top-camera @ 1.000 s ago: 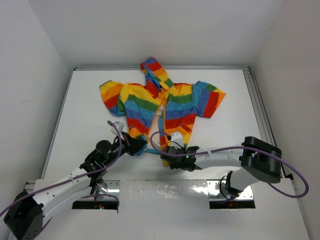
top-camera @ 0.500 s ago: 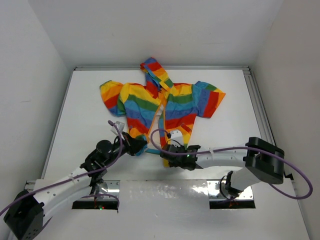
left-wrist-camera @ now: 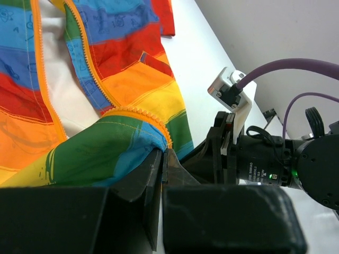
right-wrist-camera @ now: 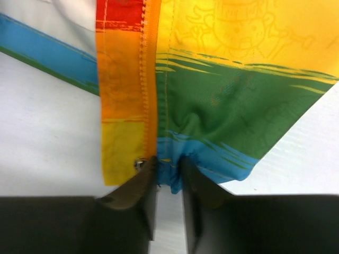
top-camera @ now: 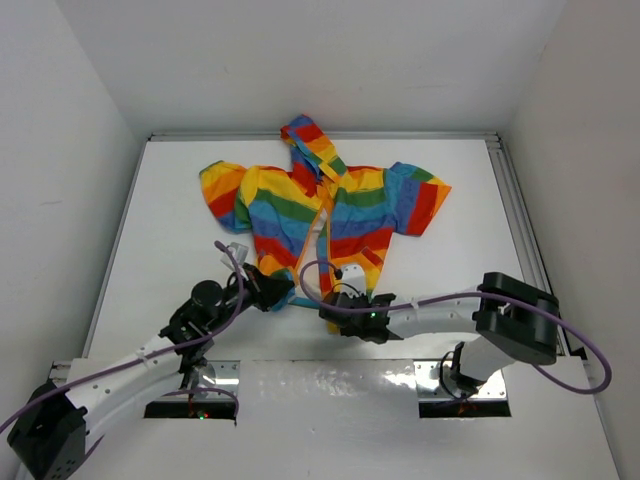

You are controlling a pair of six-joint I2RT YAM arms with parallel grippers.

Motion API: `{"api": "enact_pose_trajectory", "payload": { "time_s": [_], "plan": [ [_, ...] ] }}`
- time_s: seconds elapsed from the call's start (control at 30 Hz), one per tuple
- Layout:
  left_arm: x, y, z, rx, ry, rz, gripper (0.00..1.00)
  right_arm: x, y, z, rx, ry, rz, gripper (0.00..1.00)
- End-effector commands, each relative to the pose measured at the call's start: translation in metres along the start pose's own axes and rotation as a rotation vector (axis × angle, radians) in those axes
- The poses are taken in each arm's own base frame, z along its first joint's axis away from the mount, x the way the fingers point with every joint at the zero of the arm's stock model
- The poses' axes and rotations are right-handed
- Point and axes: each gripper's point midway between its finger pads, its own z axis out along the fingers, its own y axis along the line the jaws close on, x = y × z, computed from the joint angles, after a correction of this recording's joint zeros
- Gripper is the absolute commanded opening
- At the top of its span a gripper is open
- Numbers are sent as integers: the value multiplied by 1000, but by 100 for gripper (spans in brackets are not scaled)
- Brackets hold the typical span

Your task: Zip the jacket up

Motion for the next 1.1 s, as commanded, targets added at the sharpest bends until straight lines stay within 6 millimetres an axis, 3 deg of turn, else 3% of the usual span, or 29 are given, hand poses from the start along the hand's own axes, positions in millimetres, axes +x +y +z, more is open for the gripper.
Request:
{"api": "enact_pose_trajectory", "payload": {
  "time_s": [0.0,0.13,0.33,0.57,0.63,0.7,0.8,0.83,1.07],
  "plan": [
    [-17,-11,1,39,-60,19,0,31,-22,5,49,78,-13,20],
    [-14,-12,2,45,-46,19,0,32,-23,4,38,71,1,8],
    [-11,-12,3,49,-34,18,0,18,-9,-2,-64,2,34,0],
    [-7,-16,4,73,-20,-9,0,-5,5,-13,-175,-112,75,0],
    [-10,-24,7,102,-5,-19,0,-38,24,-32,-299,-242,143,0],
    [-9,-28,9,110,19,-20,0,-48,21,-40,-353,-324,171,0],
    [-18,-38,12,135,8,-40,0,-78,22,-62,-445,-501,233,0],
    [-21,-41,12,142,7,-47,0,-98,26,-79,-496,-590,273,0],
    [-42,-57,18,170,-29,-54,0,-123,15,-111,-604,-792,358,0]
  ]
}}
